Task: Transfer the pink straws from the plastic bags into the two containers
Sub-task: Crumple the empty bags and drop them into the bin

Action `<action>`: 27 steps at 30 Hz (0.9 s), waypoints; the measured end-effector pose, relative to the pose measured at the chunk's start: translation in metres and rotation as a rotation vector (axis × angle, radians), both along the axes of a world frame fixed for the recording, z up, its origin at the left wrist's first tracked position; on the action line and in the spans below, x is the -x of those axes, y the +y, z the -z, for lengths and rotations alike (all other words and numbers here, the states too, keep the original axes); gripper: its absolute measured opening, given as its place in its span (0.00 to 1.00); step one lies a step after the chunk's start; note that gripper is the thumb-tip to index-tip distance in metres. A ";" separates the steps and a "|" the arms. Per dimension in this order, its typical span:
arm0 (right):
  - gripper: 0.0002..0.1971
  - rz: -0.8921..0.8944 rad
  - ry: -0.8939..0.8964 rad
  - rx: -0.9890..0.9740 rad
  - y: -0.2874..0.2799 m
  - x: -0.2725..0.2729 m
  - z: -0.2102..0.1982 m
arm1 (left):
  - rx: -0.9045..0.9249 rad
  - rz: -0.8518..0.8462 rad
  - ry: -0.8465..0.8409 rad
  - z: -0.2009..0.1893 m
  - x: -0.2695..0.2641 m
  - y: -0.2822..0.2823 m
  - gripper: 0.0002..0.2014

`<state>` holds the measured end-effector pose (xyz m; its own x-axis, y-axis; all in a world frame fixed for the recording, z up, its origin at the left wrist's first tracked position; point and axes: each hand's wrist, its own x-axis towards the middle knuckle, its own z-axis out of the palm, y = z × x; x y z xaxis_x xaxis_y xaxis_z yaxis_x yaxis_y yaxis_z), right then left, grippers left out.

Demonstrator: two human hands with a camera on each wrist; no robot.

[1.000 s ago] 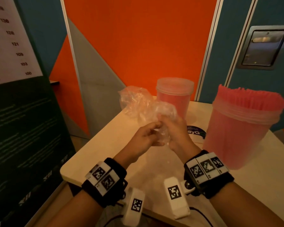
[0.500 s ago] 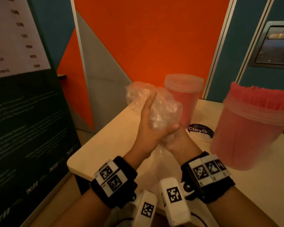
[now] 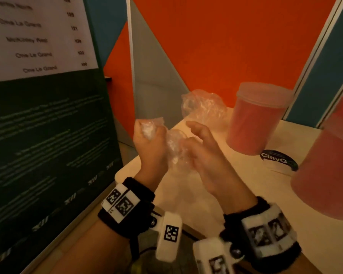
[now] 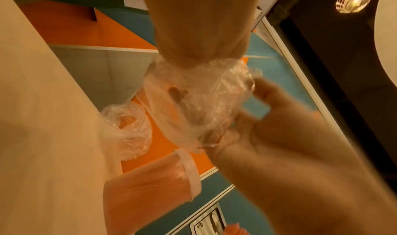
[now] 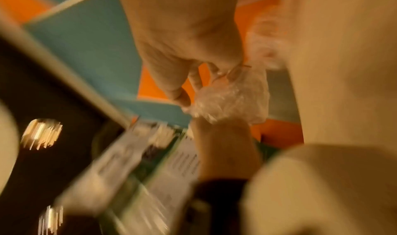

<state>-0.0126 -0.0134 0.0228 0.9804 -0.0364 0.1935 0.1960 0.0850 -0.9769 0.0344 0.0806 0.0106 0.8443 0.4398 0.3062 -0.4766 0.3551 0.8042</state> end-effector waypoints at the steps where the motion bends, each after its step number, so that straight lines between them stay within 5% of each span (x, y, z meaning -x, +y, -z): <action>1: 0.15 0.092 -0.099 0.268 0.007 0.001 0.004 | 0.021 0.008 0.015 0.002 -0.002 0.001 0.15; 3: 0.16 0.191 -0.282 0.644 0.023 0.000 0.008 | 0.069 0.129 0.082 0.007 -0.003 0.001 0.13; 5: 0.16 0.251 -0.402 0.774 0.031 -0.012 0.008 | 0.054 0.437 0.143 0.008 -0.007 0.003 0.09; 6: 0.14 0.279 -0.441 0.788 0.030 -0.021 0.007 | 0.077 0.611 0.160 0.007 -0.009 0.003 0.16; 8: 0.03 0.262 -0.454 0.625 0.023 -0.040 -0.003 | 0.189 0.839 0.143 -0.001 -0.014 0.006 0.32; 11: 0.12 0.215 -0.364 0.340 0.014 -0.065 -0.004 | 0.190 0.902 0.137 -0.016 -0.033 0.008 0.42; 14: 0.09 0.256 -0.311 0.167 0.009 -0.087 0.004 | 0.215 1.010 0.187 -0.019 -0.057 0.005 0.42; 17: 0.07 0.299 -0.299 0.156 0.002 -0.105 0.004 | 0.156 1.036 0.206 -0.014 -0.074 -0.006 0.25; 19: 0.03 0.309 -0.306 0.176 -0.005 -0.119 0.002 | 0.161 1.092 0.225 -0.010 -0.086 -0.013 0.31; 23: 0.07 0.305 -0.223 0.638 -0.025 -0.164 0.004 | 0.173 1.049 0.281 0.000 -0.119 -0.023 0.25; 27: 0.14 0.332 -0.208 0.712 -0.060 -0.211 0.016 | -0.036 0.621 0.414 0.001 -0.148 -0.026 0.07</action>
<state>0.1980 -0.0734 0.0066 0.8816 -0.1178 0.4571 0.2856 -0.6379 -0.7152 0.1819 0.0546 0.0095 0.9835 -0.1594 -0.0857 0.1474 0.4306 0.8904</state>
